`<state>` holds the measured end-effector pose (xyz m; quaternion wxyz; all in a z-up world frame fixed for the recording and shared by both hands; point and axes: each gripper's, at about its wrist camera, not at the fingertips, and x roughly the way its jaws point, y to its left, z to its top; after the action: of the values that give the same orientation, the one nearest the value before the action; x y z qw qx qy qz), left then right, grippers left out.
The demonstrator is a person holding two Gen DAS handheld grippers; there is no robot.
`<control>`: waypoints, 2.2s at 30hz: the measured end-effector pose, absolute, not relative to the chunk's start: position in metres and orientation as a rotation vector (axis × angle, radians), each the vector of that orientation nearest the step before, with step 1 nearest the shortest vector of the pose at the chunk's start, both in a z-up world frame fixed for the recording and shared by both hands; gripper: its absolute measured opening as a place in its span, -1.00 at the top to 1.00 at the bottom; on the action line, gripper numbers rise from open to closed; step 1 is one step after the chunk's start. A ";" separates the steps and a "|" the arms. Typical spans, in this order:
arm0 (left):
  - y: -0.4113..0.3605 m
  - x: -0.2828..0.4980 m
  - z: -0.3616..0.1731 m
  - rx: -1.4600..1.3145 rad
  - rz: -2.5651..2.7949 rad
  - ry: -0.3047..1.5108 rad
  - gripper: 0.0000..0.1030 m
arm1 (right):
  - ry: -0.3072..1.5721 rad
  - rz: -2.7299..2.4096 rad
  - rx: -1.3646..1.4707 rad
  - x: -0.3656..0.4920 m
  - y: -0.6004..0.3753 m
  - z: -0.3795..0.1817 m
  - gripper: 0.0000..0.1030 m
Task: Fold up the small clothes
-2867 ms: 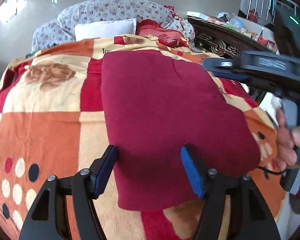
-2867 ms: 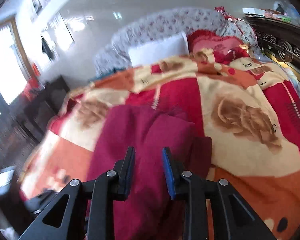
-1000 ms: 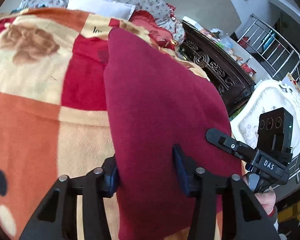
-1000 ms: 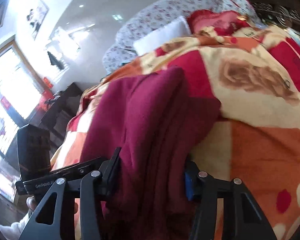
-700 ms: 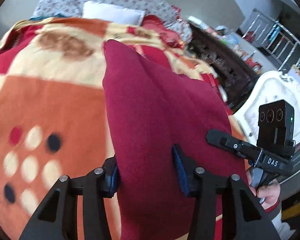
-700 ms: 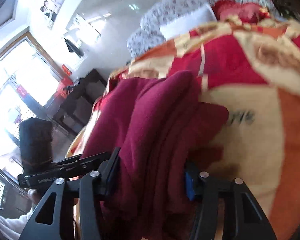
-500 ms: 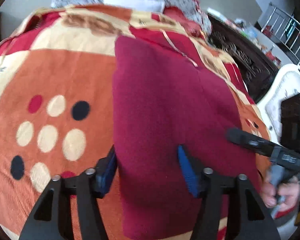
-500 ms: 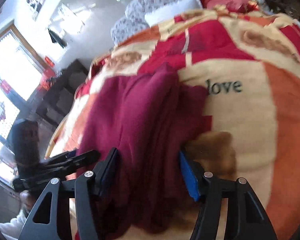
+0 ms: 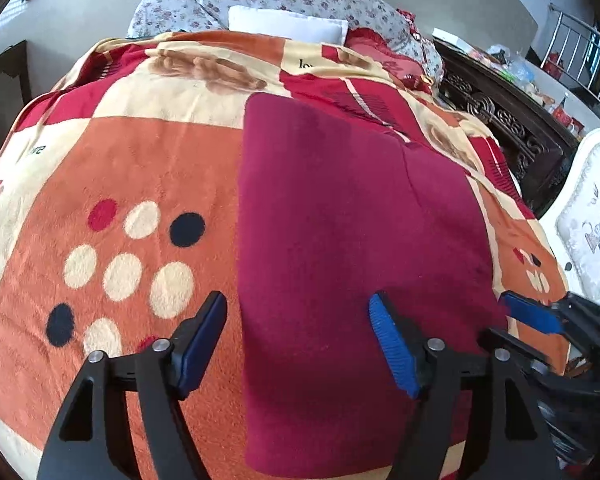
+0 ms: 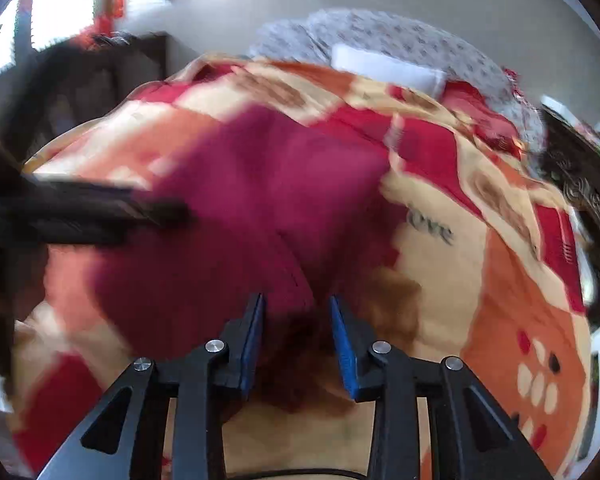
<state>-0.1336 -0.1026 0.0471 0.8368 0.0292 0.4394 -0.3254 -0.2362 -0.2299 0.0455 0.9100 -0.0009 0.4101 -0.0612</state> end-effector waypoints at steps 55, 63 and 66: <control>-0.067 -0.216 0.107 0.113 -0.518 0.633 -0.66 | 0.632 -0.305 0.232 -0.296 -0.216 0.103 -0.89; -0.068 -0.216 0.106 0.118 -0.518 0.638 -0.66 | 0.645 -0.299 0.233 -0.293 -0.216 0.100 -0.90; -0.068 -0.216 0.106 0.118 -0.517 0.634 -0.66 | 0.651 -0.294 0.230 -0.292 -0.216 0.099 -0.90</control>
<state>-0.2162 -0.0679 0.1064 0.9158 0.0574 0.3079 -0.2514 -0.2920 -0.2155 0.0990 0.9305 0.1122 0.3178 -0.1438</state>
